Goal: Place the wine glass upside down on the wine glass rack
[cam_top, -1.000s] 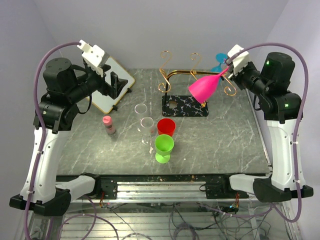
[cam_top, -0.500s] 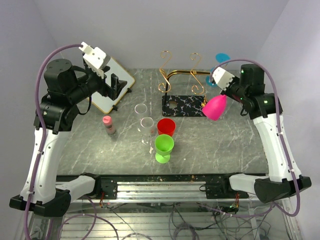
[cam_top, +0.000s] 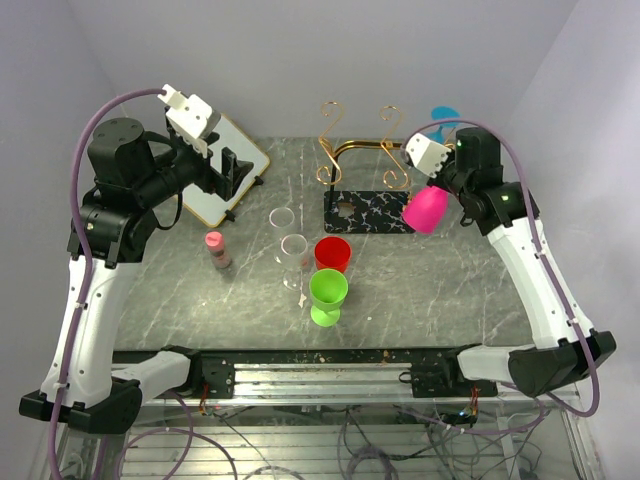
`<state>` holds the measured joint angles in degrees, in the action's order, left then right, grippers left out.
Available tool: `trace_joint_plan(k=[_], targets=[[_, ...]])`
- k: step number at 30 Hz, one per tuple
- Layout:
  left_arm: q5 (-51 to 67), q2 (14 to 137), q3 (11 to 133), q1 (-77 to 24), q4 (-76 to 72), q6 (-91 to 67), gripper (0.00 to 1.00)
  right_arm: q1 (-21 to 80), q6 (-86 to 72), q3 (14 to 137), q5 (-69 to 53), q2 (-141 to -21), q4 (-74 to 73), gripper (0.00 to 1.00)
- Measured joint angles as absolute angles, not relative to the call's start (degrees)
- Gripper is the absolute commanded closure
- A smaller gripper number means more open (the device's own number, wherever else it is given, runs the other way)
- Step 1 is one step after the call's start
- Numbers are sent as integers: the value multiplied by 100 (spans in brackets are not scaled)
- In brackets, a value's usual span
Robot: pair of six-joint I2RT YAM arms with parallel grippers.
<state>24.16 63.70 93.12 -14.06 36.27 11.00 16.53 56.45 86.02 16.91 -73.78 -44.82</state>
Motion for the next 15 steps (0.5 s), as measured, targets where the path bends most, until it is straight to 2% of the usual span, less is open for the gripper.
trace_joint_plan(k=[15], targets=[[2421, 6390, 9303, -1406, 3627, 1118, 8, 1872, 5599, 8523, 2600, -7695, -3706, 100]])
